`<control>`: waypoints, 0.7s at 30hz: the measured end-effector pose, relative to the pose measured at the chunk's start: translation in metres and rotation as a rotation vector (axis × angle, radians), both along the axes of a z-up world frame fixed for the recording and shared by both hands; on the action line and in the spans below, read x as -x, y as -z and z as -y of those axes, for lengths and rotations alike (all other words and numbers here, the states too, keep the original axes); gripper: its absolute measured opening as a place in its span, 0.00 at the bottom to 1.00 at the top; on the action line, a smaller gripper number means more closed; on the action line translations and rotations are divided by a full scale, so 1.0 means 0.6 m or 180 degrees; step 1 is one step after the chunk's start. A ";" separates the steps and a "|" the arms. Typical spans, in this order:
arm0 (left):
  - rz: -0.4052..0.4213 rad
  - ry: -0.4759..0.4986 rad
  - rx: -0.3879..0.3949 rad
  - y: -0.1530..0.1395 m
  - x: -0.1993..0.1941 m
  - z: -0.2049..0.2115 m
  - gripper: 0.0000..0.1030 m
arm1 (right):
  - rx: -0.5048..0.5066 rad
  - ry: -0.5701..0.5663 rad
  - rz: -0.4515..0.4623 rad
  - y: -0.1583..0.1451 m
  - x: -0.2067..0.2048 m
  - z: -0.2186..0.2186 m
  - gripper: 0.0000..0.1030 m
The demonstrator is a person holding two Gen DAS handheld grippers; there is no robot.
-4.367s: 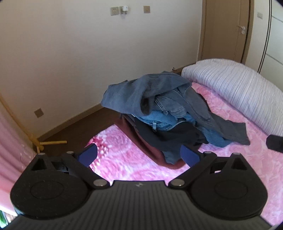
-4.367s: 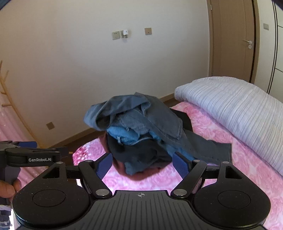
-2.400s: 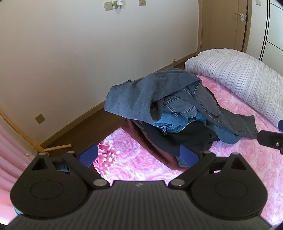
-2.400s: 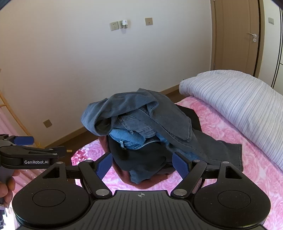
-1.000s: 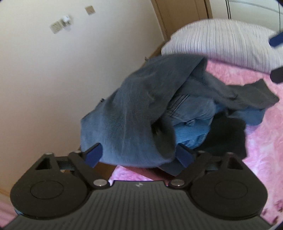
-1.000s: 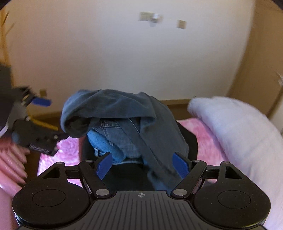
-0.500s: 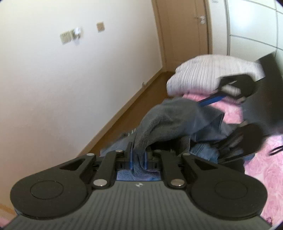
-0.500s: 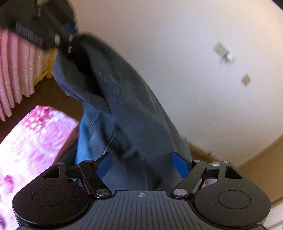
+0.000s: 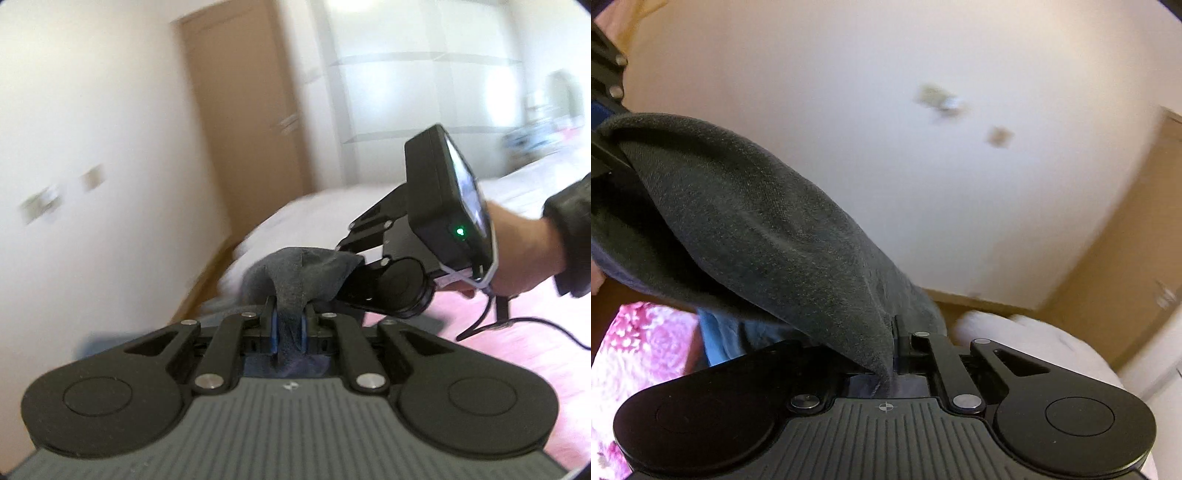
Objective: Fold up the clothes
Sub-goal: 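Grasp the dark grey jeans with the left gripper while the right gripper grasps another part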
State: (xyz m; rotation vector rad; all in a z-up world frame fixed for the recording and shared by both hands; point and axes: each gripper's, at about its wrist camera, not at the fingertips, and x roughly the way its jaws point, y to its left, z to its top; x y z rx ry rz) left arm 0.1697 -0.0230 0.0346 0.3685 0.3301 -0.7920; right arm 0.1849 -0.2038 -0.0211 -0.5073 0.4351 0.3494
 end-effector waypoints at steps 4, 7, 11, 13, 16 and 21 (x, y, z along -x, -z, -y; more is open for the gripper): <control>-0.0062 0.0779 0.0100 -0.018 0.097 0.103 0.07 | -0.0164 0.0777 0.0245 -0.064 0.153 0.158 0.03; -0.0268 0.1282 0.0085 -0.001 0.181 0.189 0.07 | -0.0215 0.1314 0.0283 -0.083 0.284 0.258 0.03; -0.0536 0.1739 -0.0068 0.042 0.313 0.295 0.07 | -0.0278 0.1922 0.0027 -0.050 0.473 0.375 0.03; -0.0664 0.1941 -0.0151 0.066 0.382 0.346 0.07 | -0.0309 0.2165 -0.0137 -0.020 0.562 0.426 0.03; -0.0921 0.2223 -0.0259 0.101 0.486 0.423 0.07 | -0.0303 0.2452 -0.0267 -0.004 0.684 0.500 0.03; -0.1891 0.2601 -0.0368 0.168 0.588 0.548 0.21 | -0.0115 0.2976 -0.0608 0.051 0.833 0.642 0.04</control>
